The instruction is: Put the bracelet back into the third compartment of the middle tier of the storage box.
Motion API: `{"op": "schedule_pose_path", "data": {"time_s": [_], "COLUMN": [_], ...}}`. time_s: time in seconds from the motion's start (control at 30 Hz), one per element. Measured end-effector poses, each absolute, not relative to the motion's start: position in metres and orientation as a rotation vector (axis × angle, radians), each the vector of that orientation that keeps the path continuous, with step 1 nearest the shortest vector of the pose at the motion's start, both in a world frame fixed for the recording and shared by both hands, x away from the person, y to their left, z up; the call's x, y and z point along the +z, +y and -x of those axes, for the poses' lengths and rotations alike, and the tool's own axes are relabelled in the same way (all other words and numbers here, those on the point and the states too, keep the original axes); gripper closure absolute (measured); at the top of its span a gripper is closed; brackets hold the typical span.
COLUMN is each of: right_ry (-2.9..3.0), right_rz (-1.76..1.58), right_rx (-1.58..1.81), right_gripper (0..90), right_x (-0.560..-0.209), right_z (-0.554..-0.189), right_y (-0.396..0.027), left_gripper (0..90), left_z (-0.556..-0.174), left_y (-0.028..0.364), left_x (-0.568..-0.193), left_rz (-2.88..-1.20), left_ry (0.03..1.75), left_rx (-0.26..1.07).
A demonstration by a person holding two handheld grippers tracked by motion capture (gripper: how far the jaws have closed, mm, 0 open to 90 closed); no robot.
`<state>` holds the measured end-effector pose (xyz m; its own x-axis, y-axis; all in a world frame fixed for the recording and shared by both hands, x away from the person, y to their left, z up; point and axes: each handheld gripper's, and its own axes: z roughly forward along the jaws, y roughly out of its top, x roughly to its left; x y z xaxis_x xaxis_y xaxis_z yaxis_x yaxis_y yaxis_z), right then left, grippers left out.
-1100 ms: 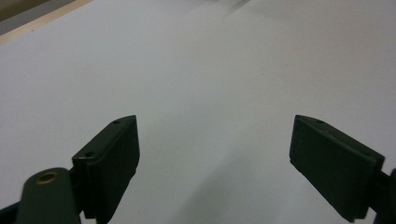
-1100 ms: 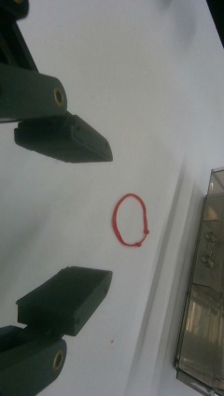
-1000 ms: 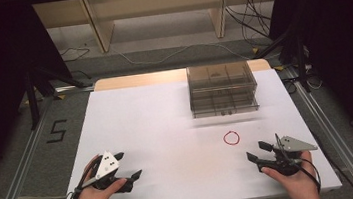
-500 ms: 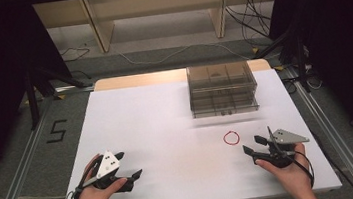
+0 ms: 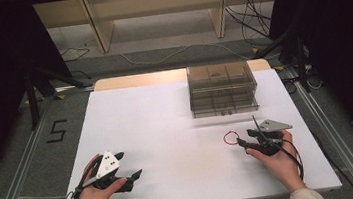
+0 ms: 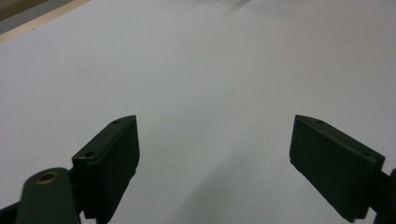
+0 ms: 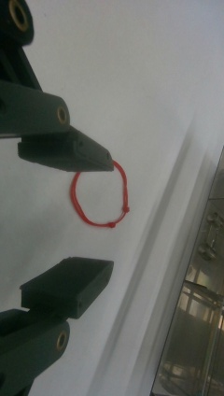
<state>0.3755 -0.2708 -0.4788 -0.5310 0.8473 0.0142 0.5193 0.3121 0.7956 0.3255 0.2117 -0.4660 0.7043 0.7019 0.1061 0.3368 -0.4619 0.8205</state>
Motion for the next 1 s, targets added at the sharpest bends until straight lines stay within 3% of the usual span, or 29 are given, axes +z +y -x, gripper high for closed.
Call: {"op": "schedule_pose_path", "data": {"time_s": [0.47,1.0], "right_ry": [2.228,2.256], "right_rz": [-1.286,-1.273], "right_rx": [0.99,0.92], "right_gripper": [55.4,68.0], "right_x": [-0.486,-0.489], "right_z": [-0.403,-0.407], "right_y": [-0.263,-0.256], "left_gripper": [16.0,16.2], "left_z": [-0.325,-0.325], "left_y": [0.212,0.212], "left_x": [-0.466,-0.467], "left_rz": [-2.081,-2.084], "left_ry": [0.783,0.776], "left_rx": [0.557,0.553]}}
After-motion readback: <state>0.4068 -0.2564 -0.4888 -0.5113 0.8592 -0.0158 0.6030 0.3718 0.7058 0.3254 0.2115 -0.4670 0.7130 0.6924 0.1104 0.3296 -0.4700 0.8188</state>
